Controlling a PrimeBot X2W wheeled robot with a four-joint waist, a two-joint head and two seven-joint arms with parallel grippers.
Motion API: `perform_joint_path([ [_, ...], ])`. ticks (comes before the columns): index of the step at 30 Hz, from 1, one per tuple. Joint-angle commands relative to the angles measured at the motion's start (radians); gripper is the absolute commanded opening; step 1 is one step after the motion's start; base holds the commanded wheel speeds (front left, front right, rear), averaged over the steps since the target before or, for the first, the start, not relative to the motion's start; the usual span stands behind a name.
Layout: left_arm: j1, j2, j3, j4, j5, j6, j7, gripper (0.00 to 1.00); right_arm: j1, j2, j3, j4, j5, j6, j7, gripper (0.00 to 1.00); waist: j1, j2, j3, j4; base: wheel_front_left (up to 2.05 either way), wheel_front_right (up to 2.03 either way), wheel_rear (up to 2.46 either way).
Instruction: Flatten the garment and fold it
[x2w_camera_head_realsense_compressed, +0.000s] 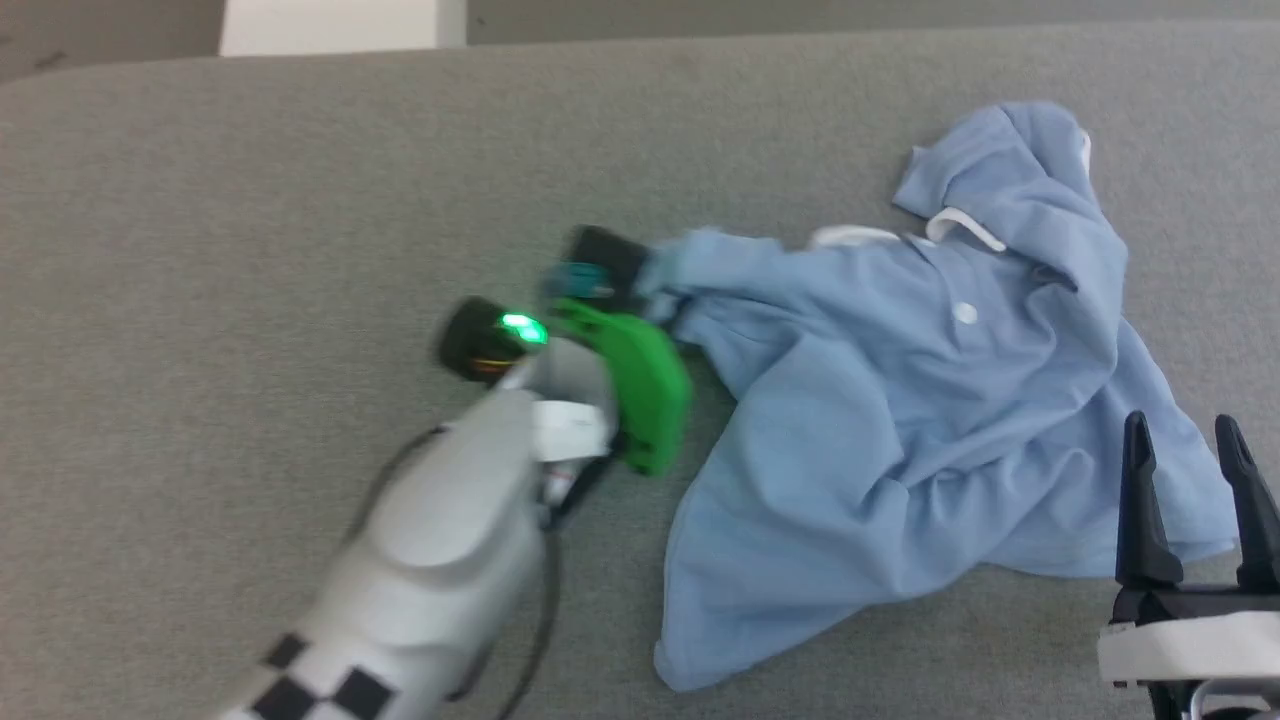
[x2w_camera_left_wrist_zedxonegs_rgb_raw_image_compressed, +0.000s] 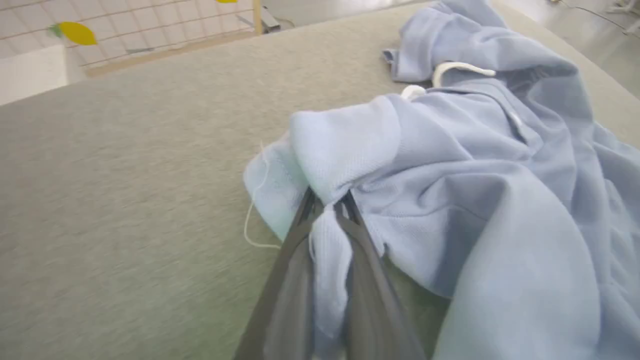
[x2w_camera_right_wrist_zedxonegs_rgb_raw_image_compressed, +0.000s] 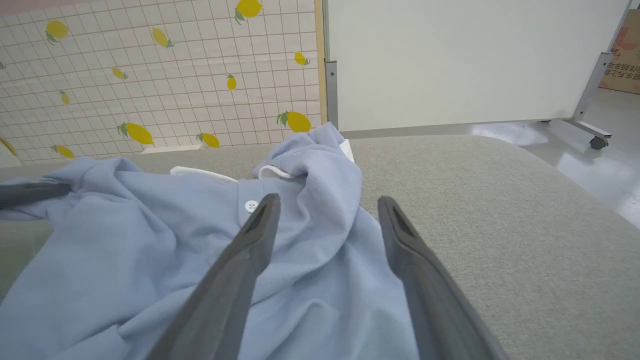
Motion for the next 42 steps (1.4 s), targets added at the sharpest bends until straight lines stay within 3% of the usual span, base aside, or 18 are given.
perform_joint_path([
  [1, 0.028, 0.07, 0.035, -0.02, 0.003, 0.033, -0.032, 0.0, 0.014, 0.001, -0.001, -0.006, 0.004, -0.002, 0.005, 1.0, 0.0, -0.0001, -0.07, 0.059, 0.0, 0.0, 0.0],
  [5, 0.095, 0.23, 0.109, -0.081, 0.026, 0.099, -0.096, 0.0, 0.031, 0.001, -0.003, -0.023, 0.0, -0.002, 0.02, 1.0, 0.0, -0.0001, -0.088, 0.063, 0.0, 0.0, 0.0],
  [9, 0.176, 0.311, 0.138, -0.1, 0.017, 0.121, -0.103, 0.0, 0.043, 0.001, -0.017, -0.04, -0.008, -0.002, 0.037, 1.0, 0.0, -0.0001, -0.082, 0.063, 0.0, 0.0, 0.0],
  [10, 0.191, 0.313, 0.141, -0.098, 0.008, 0.122, -0.099, 0.29, 0.045, 0.001, -0.018, -0.042, -0.008, -0.002, 0.04, 1.0, 0.0, -0.0001, -0.078, 0.063, 0.0, 0.0, 0.0],
  [11, 0.205, 0.31, 0.138, -0.098, 0.003, 0.123, -0.097, 1.0, 0.046, 0.001, -0.017, -0.045, -0.009, -0.002, 0.044, 1.0, 0.0, -0.0001, -0.073, 0.064, 0.0, 0.0, 0.0],
  [15, 0.233, 0.26, 0.154, -0.109, -0.033, 0.132, -0.147, 1.0, 0.045, 0.001, -0.008, -0.054, -0.009, -0.002, 0.059, 1.0, 0.0, -0.0001, -0.064, 0.072, 0.0, 0.0, 0.0],
  [19, 0.277, 0.204, 0.204, -0.164, -0.074, 0.168, -0.258, 1.0, 0.047, 0.001, -0.001, -0.057, -0.013, -0.002, 0.068, 1.0, 0.0, -0.0001, -0.083, 0.083, 0.0, 0.0, 0.0],
  [24, 0.402, 0.182, 0.277, -0.347, -0.057, 0.271, -0.403, 1.0, 0.051, 0.001, 0.001, -0.069, -0.017, -0.002, 0.08, 1.0, 0.0, -0.0001, -0.116, 0.103, 0.0, 0.0, 0.0],
  [27, 0.492, 0.172, 0.344, -0.506, 0.031, 0.345, -0.427, 1.0, 0.051, 0.001, 0.007, -0.074, -0.014, -0.002, 0.086, 1.0, 0.0, -0.0001, -0.129, 0.112, 0.0, 0.0, 0.0],
  [29, 0.56, 0.13, 0.415, -0.661, 0.111, 0.363, -0.428, 1.0, 0.051, 0.001, 0.011, -0.077, -0.011, -0.002, 0.088, 1.0, 0.0, -0.0001, -0.134, 0.117, 0.0, 0.0, 0.0],
  [32, 0.691, 0.048, 0.496, -0.817, 0.19, 0.325, -0.429, 1.0, 0.053, 0.001, 0.017, -0.074, -0.006, -0.002, 0.088, 1.0, 0.0, -0.0001, -0.144, 0.117, 0.0, 0.0, 0.0],
  [36, 0.818, -0.021, 0.561, -0.893, 0.23, 0.243, -0.429, 1.0, 0.061, 0.001, 0.022, -0.063, 0.0, -0.002, 0.085, 1.0, 0.0, -0.0001, -0.162, 0.119, 0.0, 0.0, 0.0],
  [42, 0.873, -0.046, 0.613, -0.914, 0.247, 0.165, -0.429, 1.0, 0.032, 0.001, 0.08, -0.064, -0.016, -0.002, 0.148, 1.0, 0.0, -0.0001, -0.174, 0.129, 0.0, 0.0, 0.0],
])
